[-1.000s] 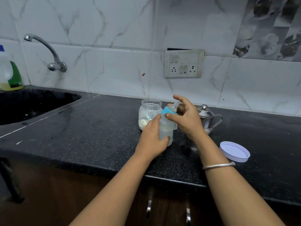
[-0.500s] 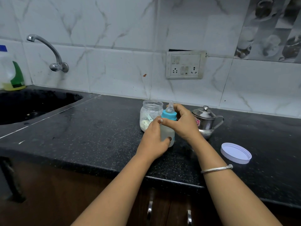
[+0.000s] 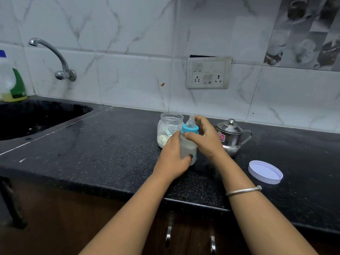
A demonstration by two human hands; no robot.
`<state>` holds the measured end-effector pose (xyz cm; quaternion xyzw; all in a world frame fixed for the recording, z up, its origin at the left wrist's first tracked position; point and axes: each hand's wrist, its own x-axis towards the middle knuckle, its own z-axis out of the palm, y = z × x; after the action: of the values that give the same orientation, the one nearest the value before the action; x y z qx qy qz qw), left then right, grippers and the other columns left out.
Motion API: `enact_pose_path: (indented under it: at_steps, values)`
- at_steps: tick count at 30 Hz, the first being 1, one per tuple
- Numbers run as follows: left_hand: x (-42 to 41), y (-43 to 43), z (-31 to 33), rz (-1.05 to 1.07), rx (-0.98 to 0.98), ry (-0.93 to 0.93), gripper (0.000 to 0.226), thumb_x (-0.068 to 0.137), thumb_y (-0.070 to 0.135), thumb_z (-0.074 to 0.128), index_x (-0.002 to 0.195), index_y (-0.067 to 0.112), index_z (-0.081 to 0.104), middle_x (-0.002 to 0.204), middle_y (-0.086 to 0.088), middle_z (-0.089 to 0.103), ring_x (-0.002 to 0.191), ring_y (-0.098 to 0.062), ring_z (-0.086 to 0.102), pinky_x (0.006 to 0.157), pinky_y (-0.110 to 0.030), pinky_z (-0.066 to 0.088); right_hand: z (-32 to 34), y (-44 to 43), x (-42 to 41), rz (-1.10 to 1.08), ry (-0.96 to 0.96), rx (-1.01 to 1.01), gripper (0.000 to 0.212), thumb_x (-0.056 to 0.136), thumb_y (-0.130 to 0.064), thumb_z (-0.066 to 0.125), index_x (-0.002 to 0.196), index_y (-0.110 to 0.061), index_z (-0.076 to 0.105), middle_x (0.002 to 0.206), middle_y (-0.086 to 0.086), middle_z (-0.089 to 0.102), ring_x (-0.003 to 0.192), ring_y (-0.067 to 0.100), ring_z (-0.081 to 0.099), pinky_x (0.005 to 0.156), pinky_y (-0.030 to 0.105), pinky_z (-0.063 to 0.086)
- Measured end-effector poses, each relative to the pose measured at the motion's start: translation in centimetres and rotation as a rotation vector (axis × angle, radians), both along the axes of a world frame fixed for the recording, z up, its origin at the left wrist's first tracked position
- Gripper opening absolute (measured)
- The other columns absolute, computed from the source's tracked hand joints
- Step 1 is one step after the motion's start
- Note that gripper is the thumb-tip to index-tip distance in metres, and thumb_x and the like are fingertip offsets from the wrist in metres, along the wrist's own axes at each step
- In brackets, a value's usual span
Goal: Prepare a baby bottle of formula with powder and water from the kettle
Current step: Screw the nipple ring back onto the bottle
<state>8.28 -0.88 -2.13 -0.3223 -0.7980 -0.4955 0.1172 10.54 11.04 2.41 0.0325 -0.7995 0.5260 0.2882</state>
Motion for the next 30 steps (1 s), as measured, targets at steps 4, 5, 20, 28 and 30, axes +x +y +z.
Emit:
enact_pose_path:
  at_steps: [4,5,20,28,30]
  values:
    - [0.05,-0.01,-0.01,0.003,-0.001,0.004,0.067,0.076,0.018,0.064,0.136,0.018,0.034,0.122,-0.001,0.054,0.108,-0.019,0.055,0.088,-0.031,0.047,-0.01,-0.16,-0.03,-0.053,0.027,0.010,0.046,0.071,-0.012,0.078,0.106,-0.024,0.050,0.096,-0.013,0.059,0.089,0.007,0.058,0.080,0.022,0.048]
    - [0.08,-0.02,0.02,0.004,0.000,0.010,0.065,0.076,0.016,0.063,0.134,0.018,0.035,0.119,0.000,0.055,0.103,-0.018,0.054,0.084,-0.027,0.045,-0.07,-0.27,-0.01,-0.054,0.027,0.024,0.048,0.070,-0.015,0.080,0.107,-0.024,0.049,0.096,-0.014,0.058,0.087,0.004,0.057,0.079,0.020,0.047]
    - [0.02,0.02,0.00,-0.001,0.006,-0.001,0.066,0.075,0.017,0.063,0.135,0.020,0.035,0.119,0.000,0.055,0.102,-0.017,0.055,0.083,-0.029,0.047,-0.36,-0.03,-0.16,-0.035,0.013,-0.012,0.050,0.071,-0.013,0.079,0.108,-0.027,0.049,0.105,-0.005,0.062,0.095,0.012,0.059,0.087,0.031,0.050]
    - [0.12,-0.02,0.04,-0.006,0.004,-0.003,0.064,0.076,0.016,0.063,0.134,0.020,0.036,0.119,0.001,0.054,0.103,-0.019,0.055,0.084,-0.027,0.046,-0.35,-0.24,-0.11,-0.058,0.006,-0.003,0.051,0.068,-0.018,0.082,0.108,-0.025,0.050,0.101,-0.008,0.061,0.090,0.009,0.059,0.084,0.028,0.050]
    - [0.01,-0.01,-0.02,-0.008,0.008,-0.014,0.069,0.074,0.020,0.063,0.136,0.020,0.033,0.123,0.001,0.054,0.108,-0.018,0.055,0.091,-0.033,0.048,-0.35,-0.12,-0.13,-0.039,0.006,-0.024,0.047,0.069,-0.018,0.079,0.105,-0.029,0.051,0.104,-0.008,0.063,0.095,0.010,0.060,0.089,0.033,0.050]
